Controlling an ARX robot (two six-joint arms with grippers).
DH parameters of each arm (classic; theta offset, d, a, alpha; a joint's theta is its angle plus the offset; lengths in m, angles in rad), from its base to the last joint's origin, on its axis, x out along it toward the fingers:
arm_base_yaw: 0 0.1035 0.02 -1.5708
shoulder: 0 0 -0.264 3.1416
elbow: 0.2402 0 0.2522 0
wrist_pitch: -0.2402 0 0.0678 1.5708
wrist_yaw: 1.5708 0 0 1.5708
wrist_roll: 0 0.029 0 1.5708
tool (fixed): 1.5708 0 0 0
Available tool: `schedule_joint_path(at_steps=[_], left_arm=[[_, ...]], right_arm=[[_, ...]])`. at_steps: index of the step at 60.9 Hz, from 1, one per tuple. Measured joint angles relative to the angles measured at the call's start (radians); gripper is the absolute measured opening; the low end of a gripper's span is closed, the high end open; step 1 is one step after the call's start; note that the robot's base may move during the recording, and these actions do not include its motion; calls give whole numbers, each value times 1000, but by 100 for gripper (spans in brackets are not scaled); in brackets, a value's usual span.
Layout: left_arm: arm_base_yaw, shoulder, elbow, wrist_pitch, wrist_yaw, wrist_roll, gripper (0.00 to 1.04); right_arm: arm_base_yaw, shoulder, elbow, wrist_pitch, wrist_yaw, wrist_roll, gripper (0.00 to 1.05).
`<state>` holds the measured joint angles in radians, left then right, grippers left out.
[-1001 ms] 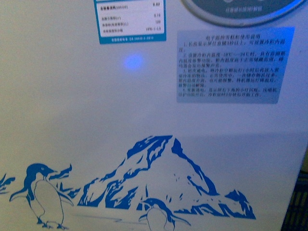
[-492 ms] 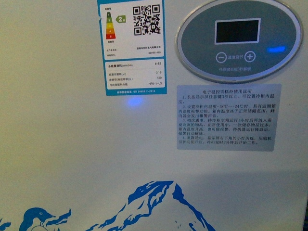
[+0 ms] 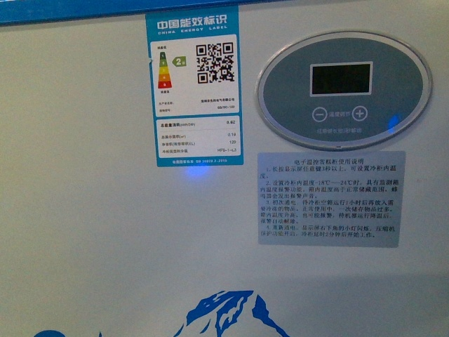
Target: Put drink in fridge
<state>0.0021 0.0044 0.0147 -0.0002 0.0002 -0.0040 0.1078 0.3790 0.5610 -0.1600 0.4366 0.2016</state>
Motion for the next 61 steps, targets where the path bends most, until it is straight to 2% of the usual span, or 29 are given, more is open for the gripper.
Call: schedule_joint_path(at_steps=[7,61], left_arm=[[0,0,0,0,0,0,97],[0,0,0,0,0,0,97]], right_arm=[[32,-2,-17,0,24,16,44],[35,0,-33,-6,24,22,44]])
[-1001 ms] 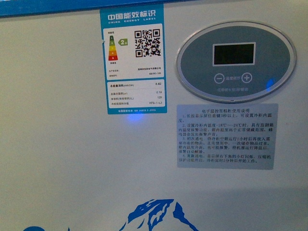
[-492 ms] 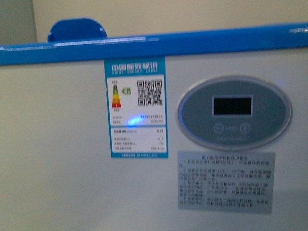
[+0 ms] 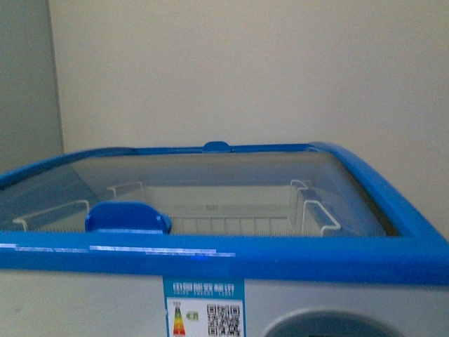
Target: Put drink in fridge
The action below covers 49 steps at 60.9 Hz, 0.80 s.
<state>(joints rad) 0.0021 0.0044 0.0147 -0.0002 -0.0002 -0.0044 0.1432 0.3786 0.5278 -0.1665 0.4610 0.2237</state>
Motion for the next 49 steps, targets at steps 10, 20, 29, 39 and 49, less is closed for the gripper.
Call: schedule_joint_path(at_steps=[10,20,29,39,49], left_arm=[[0,0,0,0,1,0,97],[0,0,0,0,0,0,97],[0,0,0,0,0,0,97],[45,155,24,86,77,-88,97],[90,785,167,659,266,79,97]], right_arm=[[0,0,0,0,0,0,44],[0,0,0,0,0,0,43],[0,0,0,0,0,0,43],[0,0,0,0,1,0,43],[2,0,0,0,0,0,43]])
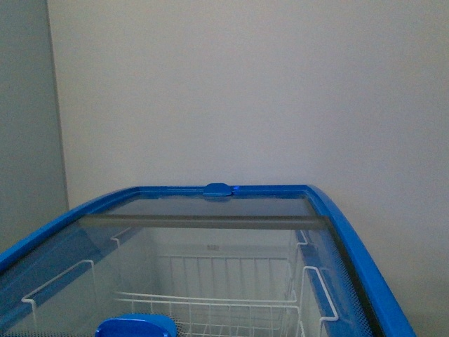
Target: Put drink in fridge
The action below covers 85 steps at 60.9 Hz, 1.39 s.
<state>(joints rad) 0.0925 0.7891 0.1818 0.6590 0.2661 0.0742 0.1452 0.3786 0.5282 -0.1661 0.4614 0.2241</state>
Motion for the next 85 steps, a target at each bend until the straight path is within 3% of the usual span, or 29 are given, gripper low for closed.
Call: schedule_joint_path(at_steps=[7,13,22,38,63,85], left_arm=[[-6,275,109,163,148,225,97],[-32,443,233,58,346,545,97],[-79,556,374,-52,421,845,97],[-133,728,497,-186,421,1067,97],[-165,924,738,-224,420,1105,97],[-196,1121,1056,-276,345,1142,97]], right_arm=[[0,0,0,0,0,0,43],[0,0,0,0,-1,0,43],[0,0,0,0,0,0,43],[0,0,0,0,0,0,43],[0,0,0,0,-1,0,43],[0,0,0,0,0,0,43]])
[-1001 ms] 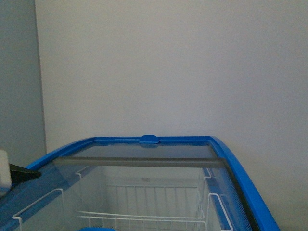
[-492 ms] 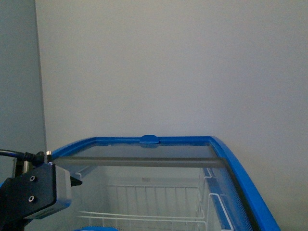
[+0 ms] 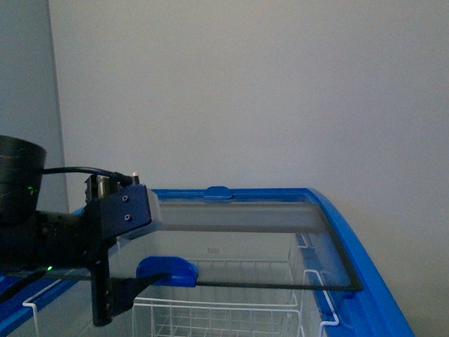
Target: Put drink in fridge
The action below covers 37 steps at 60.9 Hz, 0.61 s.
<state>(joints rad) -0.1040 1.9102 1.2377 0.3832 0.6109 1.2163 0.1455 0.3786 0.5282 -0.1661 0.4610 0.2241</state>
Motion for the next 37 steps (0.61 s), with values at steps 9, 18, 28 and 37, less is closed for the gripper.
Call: schedule_joint_path(at_steps=[9,18,28,37], left_arm=[[-16,79,129,-4,-49,9,97],[-34,164,259,12,-110,8,97],[-55,235,348,58,-166,6,97],[-66,218,319,67,-217,-56,97]], right_arm=[[0,0,0,0,0,0,43],[0,0,0,0,0,0,43],[0,0,0,0,0,0,43],[0,0,0,0,0,0,43]])
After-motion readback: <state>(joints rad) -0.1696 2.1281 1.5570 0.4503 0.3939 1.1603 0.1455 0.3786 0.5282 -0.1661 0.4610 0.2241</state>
